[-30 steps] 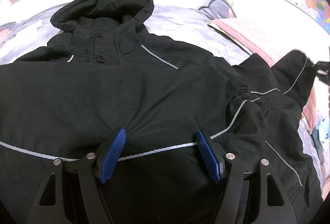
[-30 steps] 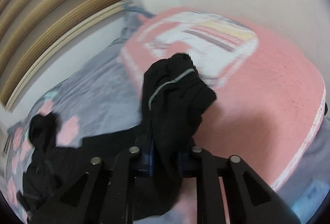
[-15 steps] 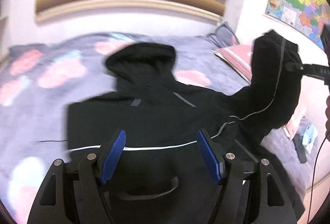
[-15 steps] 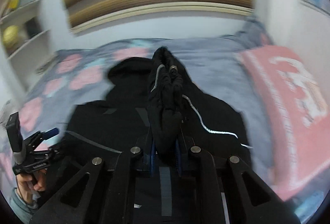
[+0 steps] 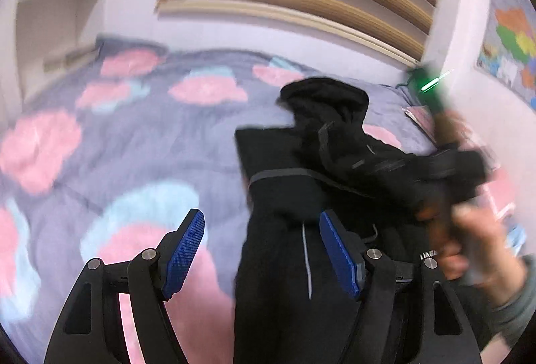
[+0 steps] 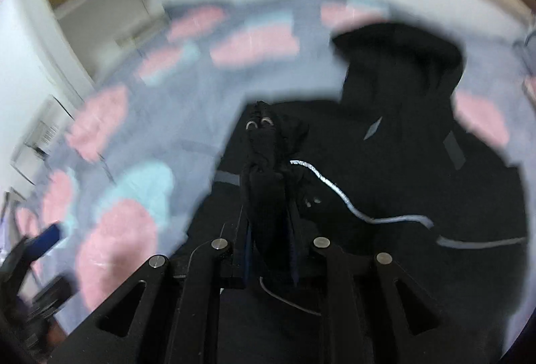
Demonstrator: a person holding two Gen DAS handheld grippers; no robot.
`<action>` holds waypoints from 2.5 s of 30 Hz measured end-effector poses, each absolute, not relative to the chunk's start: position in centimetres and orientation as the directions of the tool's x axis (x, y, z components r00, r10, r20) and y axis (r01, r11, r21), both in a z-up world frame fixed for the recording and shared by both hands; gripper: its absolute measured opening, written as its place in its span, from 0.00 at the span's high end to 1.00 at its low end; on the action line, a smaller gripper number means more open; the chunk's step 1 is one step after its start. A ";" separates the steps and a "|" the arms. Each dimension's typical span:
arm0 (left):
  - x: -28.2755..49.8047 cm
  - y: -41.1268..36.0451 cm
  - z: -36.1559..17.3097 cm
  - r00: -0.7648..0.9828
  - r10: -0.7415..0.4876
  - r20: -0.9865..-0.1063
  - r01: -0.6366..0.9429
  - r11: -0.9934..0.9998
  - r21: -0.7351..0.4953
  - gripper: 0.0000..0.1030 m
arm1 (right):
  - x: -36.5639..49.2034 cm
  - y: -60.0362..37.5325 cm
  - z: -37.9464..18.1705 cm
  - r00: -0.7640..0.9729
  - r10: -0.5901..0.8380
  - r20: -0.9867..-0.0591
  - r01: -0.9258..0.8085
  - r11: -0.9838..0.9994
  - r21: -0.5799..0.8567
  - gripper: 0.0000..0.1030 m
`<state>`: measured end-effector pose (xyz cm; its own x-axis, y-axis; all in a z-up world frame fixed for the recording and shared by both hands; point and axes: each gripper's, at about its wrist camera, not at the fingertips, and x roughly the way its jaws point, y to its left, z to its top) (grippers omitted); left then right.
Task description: Fold large clothes
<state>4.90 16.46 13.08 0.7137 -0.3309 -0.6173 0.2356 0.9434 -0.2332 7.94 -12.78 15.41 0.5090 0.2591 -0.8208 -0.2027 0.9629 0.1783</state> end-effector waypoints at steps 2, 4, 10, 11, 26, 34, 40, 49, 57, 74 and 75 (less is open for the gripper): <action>4.7 17.4 11.6 0.711 -0.322 -0.625 0.221 0.946 -0.236 0.30 | 8.7 -11.8 11.8 0.488 0.226 -0.843 -0.202 0.969 0.143 0.77; 4.8 17.6 10.8 0.704 -0.309 -0.640 0.219 0.951 -0.218 0.30 | 8.8 -11.5 9.9 0.485 0.199 -0.852 -0.199 0.973 0.114 0.74; 7.4 16.3 10.4 0.667 -0.365 -0.650 0.250 0.931 -0.267 0.30 | 7.6 -14.7 12.2 0.468 0.346 -0.813 -0.233 0.936 0.265 0.45; 8.0 16.0 10.4 0.640 -0.419 -0.645 0.279 0.908 -0.312 0.30 | 7.2 -15.5 13.1 0.473 0.384 -0.793 -0.244 0.922 0.300 0.45; 22.5 2.9 5.8 0.435 -0.390 -0.812 0.215 0.920 -0.327 0.82 | 1.0 -34.5 17.3 0.651 0.089 -0.754 0.014 0.991 0.130 0.24; 20.5 8.3 10.7 0.561 -0.483 -0.673 0.219 0.870 -0.442 0.82 | 2.3 -37.5 16.1 0.652 -0.011 -0.758 0.086 0.995 0.059 0.21; 21.7 8.2 2.7 0.454 -0.392 -0.800 0.189 0.920 -0.344 0.71 | 5.4 -36.6 8.3 0.548 -0.018 -0.836 0.111 0.992 0.052 0.21; 19.7 11.5 1.8 0.504 -0.550 -0.666 0.136 0.812 -0.568 0.68 | 3.1 -36.5 5.7 0.680 -0.075 -0.729 0.120 0.993 0.009 0.15; 13.5 9.1 11.9 0.669 -0.493 -0.557 0.316 0.866 -0.387 0.24 | 3.5 -35.2 6.8 0.655 -0.172 -0.735 0.173 0.982 -0.076 0.10; 23.6 1.2 6.2 0.403 -0.211 -0.891 0.228 0.966 -0.125 0.27 | 11.6 -34.4 8.1 0.386 -0.075 -0.919 0.107 0.994 -0.036 0.18; 23.2 1.6 8.1 0.408 -0.231 -0.883 0.219 0.964 -0.151 0.29 | 11.8 -34.9 9.4 0.369 -0.017 -0.929 0.109 0.994 0.025 0.22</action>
<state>23.20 1.62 8.08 0.4082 -0.2307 -0.8833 0.2185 0.9641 -0.1508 11.76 -34.86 9.43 0.3687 -0.0172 -0.9294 0.1088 0.9938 0.0247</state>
